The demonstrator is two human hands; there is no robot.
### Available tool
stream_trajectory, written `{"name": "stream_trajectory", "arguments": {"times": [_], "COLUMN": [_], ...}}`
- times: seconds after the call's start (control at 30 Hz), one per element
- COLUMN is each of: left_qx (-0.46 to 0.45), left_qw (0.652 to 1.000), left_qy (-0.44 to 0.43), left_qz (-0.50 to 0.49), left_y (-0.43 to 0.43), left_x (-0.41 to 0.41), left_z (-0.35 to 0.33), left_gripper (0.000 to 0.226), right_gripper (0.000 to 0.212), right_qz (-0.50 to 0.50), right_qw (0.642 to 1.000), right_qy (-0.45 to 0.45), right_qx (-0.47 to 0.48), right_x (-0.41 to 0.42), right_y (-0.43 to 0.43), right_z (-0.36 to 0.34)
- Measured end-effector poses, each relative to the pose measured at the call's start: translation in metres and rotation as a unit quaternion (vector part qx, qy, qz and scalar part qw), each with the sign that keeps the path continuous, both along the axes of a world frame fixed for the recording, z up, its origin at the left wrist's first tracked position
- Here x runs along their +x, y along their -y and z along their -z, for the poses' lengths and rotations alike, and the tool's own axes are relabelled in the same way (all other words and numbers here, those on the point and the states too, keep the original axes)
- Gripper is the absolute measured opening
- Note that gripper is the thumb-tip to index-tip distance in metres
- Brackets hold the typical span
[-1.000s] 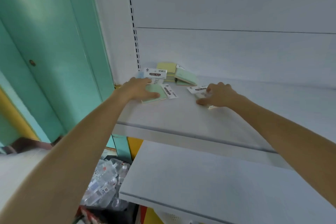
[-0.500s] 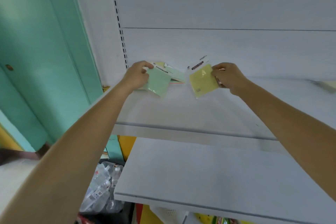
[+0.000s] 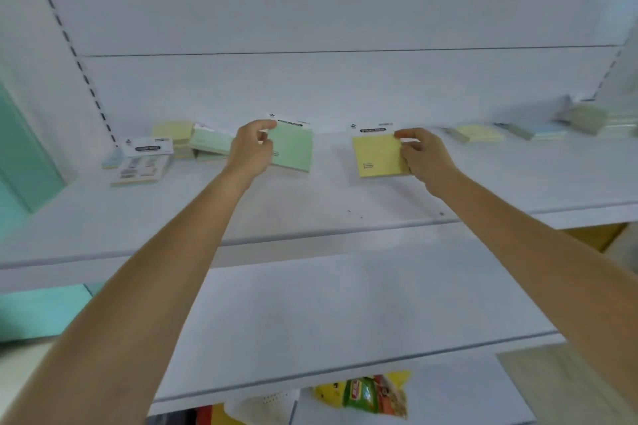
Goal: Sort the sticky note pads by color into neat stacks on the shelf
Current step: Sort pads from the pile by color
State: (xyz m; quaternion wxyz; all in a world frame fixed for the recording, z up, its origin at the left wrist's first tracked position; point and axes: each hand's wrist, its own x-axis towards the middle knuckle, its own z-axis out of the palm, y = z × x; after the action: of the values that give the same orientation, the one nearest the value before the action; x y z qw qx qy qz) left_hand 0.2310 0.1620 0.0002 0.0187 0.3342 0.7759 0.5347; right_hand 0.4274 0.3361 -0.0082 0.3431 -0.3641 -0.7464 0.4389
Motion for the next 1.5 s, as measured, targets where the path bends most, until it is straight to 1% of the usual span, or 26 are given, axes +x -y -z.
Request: {"name": "stream_trajectory", "arguments": {"times": [0.2, 0.33, 0.4, 0.5, 0.63, 0.73, 0.8, 0.93, 1.07, 1.23, 1.4, 1.5], "left_qx": [0.021, 0.019, 0.013, 0.004, -0.009, -0.001, -0.005, -0.006, 0.008, 0.002, 0.014, 0.014], "left_qw": [0.999, 0.998, 0.997, 0.998, 0.998, 0.996, 0.997, 0.997, 0.996, 0.997, 0.998, 0.998], "left_qy": [0.009, 0.052, 0.065, 0.06, 0.055, 0.067, 0.06, 0.038, 0.036, 0.035, 0.031, 0.028], "left_qz": [0.042, 0.034, 0.035, 0.016, -0.022, -0.051, -0.057, -0.064, -0.081, -0.072, -0.061, -0.058], "left_y": [-0.101, -0.173, -0.202, -0.229, -0.253, -0.266, -0.272, -0.281, -0.285, -0.293, -0.303, -0.314], "left_x": [0.088, 0.147, 0.17, 0.192, 0.195, 0.181, 0.168, 0.135, 0.115, 0.115, 0.122, 0.131], "left_z": [0.005, 0.017, 0.024, 0.028, 0.023, 0.017, 0.015, 0.012, 0.009, 0.007, 0.005, 0.003], "left_gripper": [0.041, 0.041, 0.041, 0.041, 0.043, 0.044, 0.045, 0.045, 0.045, 0.044, 0.044, 0.044], "right_gripper": [0.039, 0.039, 0.04, 0.04, 0.04, 0.041, 0.042, 0.044, 0.045, 0.042, 0.042, 0.038], "right_qz": [0.071, 0.091, 0.093, 0.09, 0.072, 0.055, 0.047, 0.027, 0.007, 0.019, -0.004, -0.009], "right_qw": [0.997, 0.995, 0.994, 0.994, 0.995, 0.994, 0.994, 0.992, 0.987, 0.978, 0.951, 0.95], "right_qy": [0.023, 0.044, 0.054, 0.06, 0.051, 0.051, 0.053, 0.083, 0.122, 0.174, 0.252, 0.242], "right_qx": [0.01, 0.019, 0.028, 0.029, 0.047, 0.079, 0.08, 0.086, 0.104, 0.116, 0.181, 0.199], "right_x": [0.106, 0.172, 0.195, 0.209, 0.193, 0.163, 0.141, 0.1, 0.072, 0.061, 0.064, 0.075], "right_y": [-0.079, -0.135, -0.162, -0.198, -0.233, -0.255, -0.268, -0.292, -0.303, -0.312, -0.314, -0.319], "right_z": [0.007, 0.009, 0.011, 0.008, 0.002, -0.003, -0.008, -0.011, -0.006, 0.002, 0.009, 0.011]}}
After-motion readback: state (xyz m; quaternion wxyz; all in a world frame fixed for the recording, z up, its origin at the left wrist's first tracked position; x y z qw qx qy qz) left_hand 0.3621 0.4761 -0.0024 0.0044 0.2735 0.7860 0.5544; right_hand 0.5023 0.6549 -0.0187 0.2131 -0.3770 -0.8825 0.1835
